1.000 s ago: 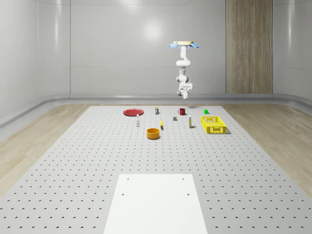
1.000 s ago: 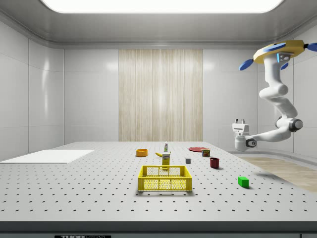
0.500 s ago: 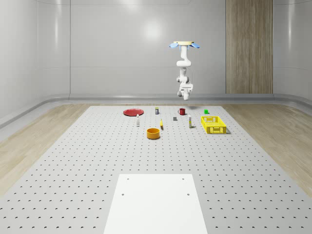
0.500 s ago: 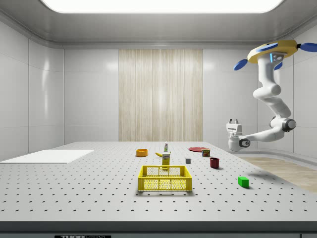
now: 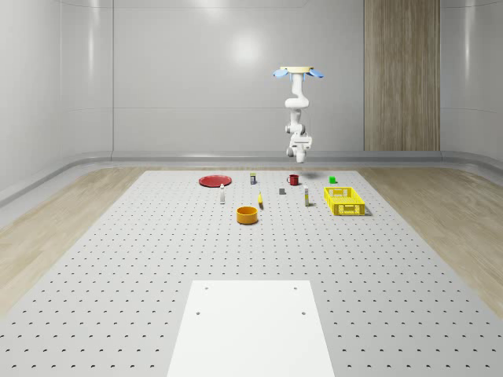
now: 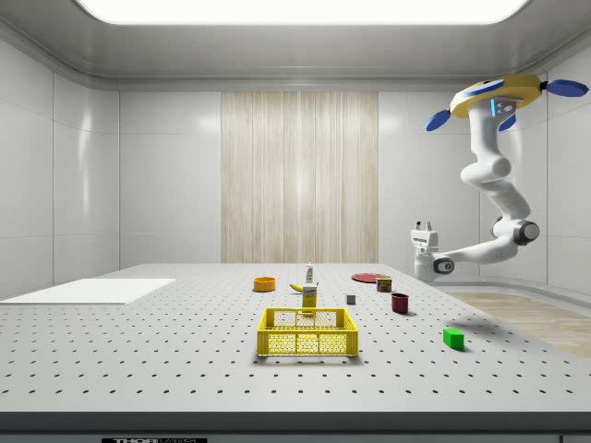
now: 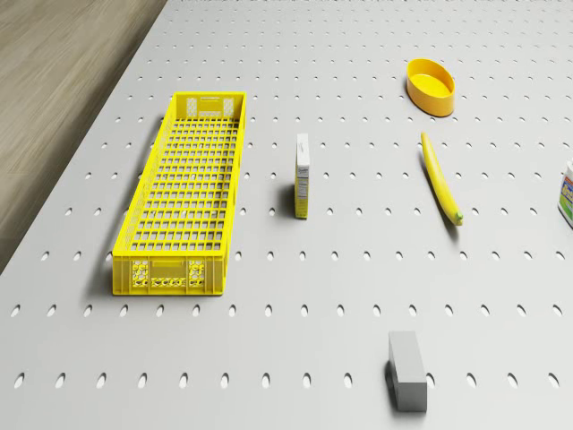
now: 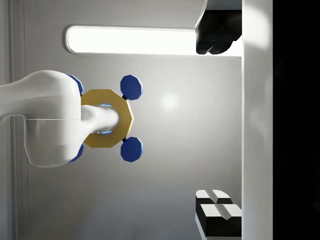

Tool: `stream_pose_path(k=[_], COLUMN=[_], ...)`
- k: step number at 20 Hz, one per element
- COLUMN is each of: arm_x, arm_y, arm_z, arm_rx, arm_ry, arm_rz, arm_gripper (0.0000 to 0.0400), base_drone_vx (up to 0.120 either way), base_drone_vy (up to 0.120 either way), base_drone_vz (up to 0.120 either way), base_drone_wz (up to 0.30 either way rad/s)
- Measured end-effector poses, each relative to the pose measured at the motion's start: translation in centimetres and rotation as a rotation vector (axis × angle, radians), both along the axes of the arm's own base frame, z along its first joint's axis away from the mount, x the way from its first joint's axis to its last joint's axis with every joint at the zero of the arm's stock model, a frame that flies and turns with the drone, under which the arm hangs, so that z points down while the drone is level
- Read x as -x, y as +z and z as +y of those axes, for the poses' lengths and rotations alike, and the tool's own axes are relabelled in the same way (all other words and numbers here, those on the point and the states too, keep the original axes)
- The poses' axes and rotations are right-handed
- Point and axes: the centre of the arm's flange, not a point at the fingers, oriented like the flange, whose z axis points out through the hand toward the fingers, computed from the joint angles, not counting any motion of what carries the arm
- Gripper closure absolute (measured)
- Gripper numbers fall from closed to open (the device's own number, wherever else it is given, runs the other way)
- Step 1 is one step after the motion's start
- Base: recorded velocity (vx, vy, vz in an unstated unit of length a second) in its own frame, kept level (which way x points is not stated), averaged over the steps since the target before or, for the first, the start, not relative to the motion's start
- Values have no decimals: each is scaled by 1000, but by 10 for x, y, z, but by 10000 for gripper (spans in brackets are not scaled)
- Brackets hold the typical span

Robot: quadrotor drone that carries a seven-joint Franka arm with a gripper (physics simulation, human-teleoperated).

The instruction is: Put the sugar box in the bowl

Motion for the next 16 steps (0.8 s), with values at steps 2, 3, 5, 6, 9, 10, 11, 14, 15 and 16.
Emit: stream_pose_path(k=[2,3,5,6,9,10,11,14,15,16], arm_x=[0,0,0,0,1,1,1,1,1,1], arm_y=[0,0,0,0,0,0,-1,-2,-2,-3], arm_z=[1,1,2,3,6,8,9,17,20,24], arm_rx=[7,11,23,30,62,77,94,167,201,241], arm_ry=[0,0,-1,-1,-2,-2,-2,-4,-5,-6], arm_rz=[-2,-2,-4,-5,-7,-8,-8,-10,-11,-12], arm_gripper=[0,0,0,0,0,0,0,0,0,0], base_drone_vx=[120,120,120,120,120,120,120,120,120,120], base_drone_vy=[0,0,0,0,0,0,0,0,0,0], base_drone_vz=[0,0,0,0,0,0,0,0,0,0], base_drone_wz=[0,0,0,0,0,0,0,0,0,0])
